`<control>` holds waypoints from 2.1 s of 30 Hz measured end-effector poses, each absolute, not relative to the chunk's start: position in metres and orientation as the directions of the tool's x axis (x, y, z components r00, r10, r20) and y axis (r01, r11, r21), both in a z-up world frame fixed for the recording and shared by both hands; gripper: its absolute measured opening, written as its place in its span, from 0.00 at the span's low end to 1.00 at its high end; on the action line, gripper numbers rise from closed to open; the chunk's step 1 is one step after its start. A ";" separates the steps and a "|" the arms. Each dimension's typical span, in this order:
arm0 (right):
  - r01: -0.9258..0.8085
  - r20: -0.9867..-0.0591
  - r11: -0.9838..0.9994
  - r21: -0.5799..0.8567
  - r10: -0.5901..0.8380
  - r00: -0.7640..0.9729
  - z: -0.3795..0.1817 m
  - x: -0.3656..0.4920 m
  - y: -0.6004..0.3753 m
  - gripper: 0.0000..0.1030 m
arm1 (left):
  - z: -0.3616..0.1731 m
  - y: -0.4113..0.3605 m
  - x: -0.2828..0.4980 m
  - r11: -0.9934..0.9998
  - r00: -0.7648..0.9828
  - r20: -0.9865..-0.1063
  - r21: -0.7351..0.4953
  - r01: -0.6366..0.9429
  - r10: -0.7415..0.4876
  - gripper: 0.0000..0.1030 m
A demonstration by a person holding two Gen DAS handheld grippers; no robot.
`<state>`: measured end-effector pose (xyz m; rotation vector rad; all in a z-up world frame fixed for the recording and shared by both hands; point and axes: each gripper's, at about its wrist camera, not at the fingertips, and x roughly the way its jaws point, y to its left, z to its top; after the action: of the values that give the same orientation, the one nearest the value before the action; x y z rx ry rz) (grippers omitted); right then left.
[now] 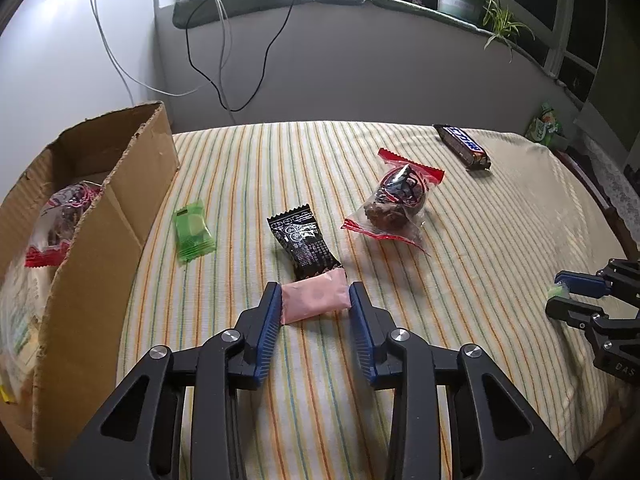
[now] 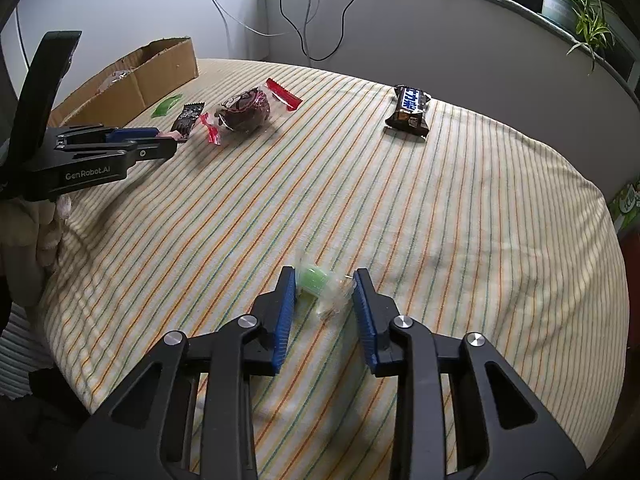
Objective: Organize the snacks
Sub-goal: 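Grasp the clear green candy with the right tool while the left grasps the pink candy, then carry both candies into the box and open both tools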
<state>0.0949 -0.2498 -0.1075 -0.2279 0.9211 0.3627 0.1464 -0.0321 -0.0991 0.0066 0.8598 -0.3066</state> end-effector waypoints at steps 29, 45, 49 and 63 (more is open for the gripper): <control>-0.486 -0.727 0.873 -0.030 0.315 0.610 -0.038 0.112 -0.188 0.29 | -0.042 0.034 0.101 0.967 0.746 -0.615 -0.164 0.196 -0.255 0.32; -0.632 -0.699 0.775 -0.018 0.442 0.562 -0.010 0.162 -0.070 0.29 | -0.040 0.114 0.095 0.984 0.786 -0.602 -0.171 0.047 -0.142 0.32; -0.654 -0.705 0.757 -0.011 0.457 0.542 -0.012 0.177 -0.038 0.29 | -0.043 0.128 0.096 0.985 0.787 -0.605 -0.171 0.021 -0.122 0.32; -0.726 -0.739 0.688 0.003 0.491 0.461 -0.029 0.200 0.042 0.29 | -0.052 0.151 0.100 0.985 0.781 -0.617 -0.169 -0.015 -0.094 0.32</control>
<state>0.2002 0.0420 -0.0292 -0.3346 0.7861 0.7654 0.1001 0.1510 -0.0522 -0.1684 0.6737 -0.0430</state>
